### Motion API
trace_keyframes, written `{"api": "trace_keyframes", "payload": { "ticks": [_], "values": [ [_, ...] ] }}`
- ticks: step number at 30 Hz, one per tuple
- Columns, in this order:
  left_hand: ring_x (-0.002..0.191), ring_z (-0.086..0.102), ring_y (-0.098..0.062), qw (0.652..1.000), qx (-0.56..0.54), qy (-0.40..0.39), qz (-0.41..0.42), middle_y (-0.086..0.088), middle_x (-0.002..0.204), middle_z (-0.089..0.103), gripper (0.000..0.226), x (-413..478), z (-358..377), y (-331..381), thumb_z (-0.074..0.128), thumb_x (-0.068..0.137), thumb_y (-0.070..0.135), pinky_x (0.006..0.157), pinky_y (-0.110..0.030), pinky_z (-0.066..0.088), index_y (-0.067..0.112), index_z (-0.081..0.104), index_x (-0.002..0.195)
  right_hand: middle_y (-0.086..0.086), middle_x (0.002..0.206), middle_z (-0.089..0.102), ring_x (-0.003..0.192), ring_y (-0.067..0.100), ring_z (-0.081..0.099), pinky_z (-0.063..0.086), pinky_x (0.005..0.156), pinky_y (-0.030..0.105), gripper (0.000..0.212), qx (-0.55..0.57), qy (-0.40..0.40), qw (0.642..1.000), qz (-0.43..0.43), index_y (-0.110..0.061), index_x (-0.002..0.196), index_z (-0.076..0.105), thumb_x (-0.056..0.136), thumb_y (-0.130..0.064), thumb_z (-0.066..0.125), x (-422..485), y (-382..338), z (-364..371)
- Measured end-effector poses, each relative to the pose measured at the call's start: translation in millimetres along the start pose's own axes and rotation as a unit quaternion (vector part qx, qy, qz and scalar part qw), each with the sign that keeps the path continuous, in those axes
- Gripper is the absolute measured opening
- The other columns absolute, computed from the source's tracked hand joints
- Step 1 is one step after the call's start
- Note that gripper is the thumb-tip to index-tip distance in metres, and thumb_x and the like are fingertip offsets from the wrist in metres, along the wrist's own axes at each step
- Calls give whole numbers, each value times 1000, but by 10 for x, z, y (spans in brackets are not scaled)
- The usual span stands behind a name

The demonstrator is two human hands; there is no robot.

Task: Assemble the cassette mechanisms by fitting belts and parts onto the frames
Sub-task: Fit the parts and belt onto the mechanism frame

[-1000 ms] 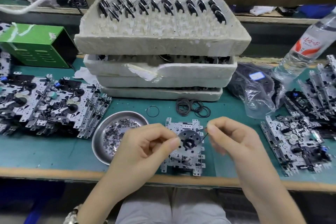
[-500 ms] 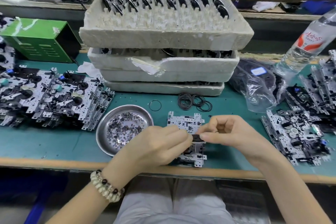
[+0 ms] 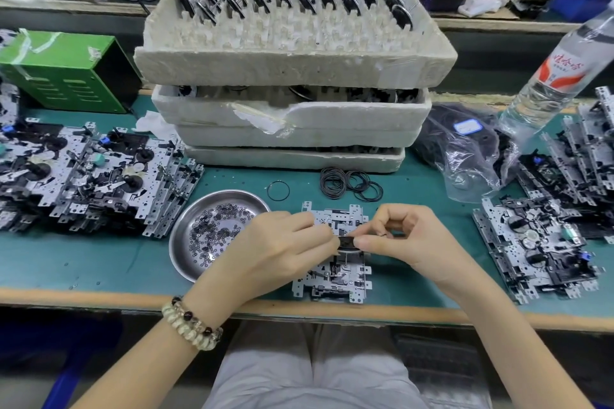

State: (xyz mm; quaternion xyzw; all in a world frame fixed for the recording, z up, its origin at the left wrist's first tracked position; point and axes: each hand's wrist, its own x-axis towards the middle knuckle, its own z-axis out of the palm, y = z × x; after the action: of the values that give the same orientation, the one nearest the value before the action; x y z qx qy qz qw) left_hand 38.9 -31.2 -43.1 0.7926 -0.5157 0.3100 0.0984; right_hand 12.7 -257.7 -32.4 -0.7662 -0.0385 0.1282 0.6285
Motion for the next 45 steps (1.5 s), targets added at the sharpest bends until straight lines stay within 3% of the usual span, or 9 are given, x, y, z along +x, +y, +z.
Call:
{"api": "trace_keyframes", "payload": {
  "ticks": [5, 9, 12, 15, 18, 27, 32, 38, 45],
  "values": [
    [88, 58, -22, 968, -190, -33, -158, -4, 92, 66, 41, 22, -49, -81, 59, 94, 44, 70, -38, 50, 6, 74, 97, -18, 90, 74, 79, 16, 58, 39, 68, 20, 37, -159, 60, 976, -135, -24, 65, 51, 67, -43, 83, -188, 42, 28],
    [102, 57, -19, 949, -202, -112, -213, 0, 101, 64, 43, 89, -22, -121, 47, 98, 47, 92, -39, 43, 11, 70, 103, -18, 80, 64, 91, 6, 64, 44, 69, 19, 39, -261, 128, 931, -221, -25, 65, 48, 71, -43, 83, -352, 142, 199],
    [88, 59, -19, 954, -174, -145, -195, 1, 96, 63, 45, 171, 19, -72, 43, 99, 48, 88, -35, 42, 11, 69, 99, -15, 81, 60, 93, 5, 66, 46, 73, 18, 34, -249, 166, 929, -219, -21, 64, 50, 71, -37, 79, -388, 227, 255],
    [63, 53, -16, 963, -132, -120, -200, 4, 78, 58, 43, 204, -5, -48, 43, 99, 49, 63, -31, 41, 14, 66, 86, -20, 75, 60, 93, 5, 64, 45, 74, 14, 31, -258, 224, 915, -214, -22, 64, 53, 69, -34, 81, -361, 265, 212],
    [54, 49, -8, 938, -193, -127, -257, 9, 60, 51, 43, 214, -20, -51, 43, 96, 56, 54, -30, 42, 22, 63, 78, -19, 73, 62, 94, 7, 64, 45, 75, 15, 35, -266, 296, 898, -188, -22, 63, 53, 67, -23, 87, -294, 317, 173],
    [97, 48, -8, 914, -171, -122, -346, 14, 99, 58, 24, 440, 205, 14, 59, 95, 49, 72, -28, 44, 27, 66, 101, -14, 72, 59, 96, -12, 55, 39, 76, 7, 29, -292, 388, 857, -172, -17, 66, 56, 72, -19, 84, -234, 402, 284],
    [101, 44, -8, 899, -132, -165, -384, 18, 103, 54, 38, 544, 314, 56, 61, 83, 69, 72, -29, 44, 36, 63, 102, -11, 78, 65, 92, -2, 49, 37, 76, 13, 26, -345, 377, 842, -172, -18, 70, 57, 77, -22, 82, -275, 382, 309],
    [102, 44, -9, 861, -177, -198, -434, 20, 101, 49, 34, 595, 366, 12, 64, 77, 72, 74, -30, 34, 40, 62, 88, -6, 110, 61, 103, 15, 44, 30, 95, 16, 21, -368, 307, 856, -194, -17, 76, 64, 85, -35, 70, -409, 402, 364],
    [105, 47, -9, 852, -188, -223, -435, 19, 99, 47, 35, 582, 386, -36, 63, 78, 74, 76, -31, 33, 39, 64, 84, -10, 101, 63, 93, 20, 48, 34, 81, 31, 27, -397, 292, 844, -214, -16, 79, 65, 88, -41, 62, -375, 334, 608]
  ]
}}
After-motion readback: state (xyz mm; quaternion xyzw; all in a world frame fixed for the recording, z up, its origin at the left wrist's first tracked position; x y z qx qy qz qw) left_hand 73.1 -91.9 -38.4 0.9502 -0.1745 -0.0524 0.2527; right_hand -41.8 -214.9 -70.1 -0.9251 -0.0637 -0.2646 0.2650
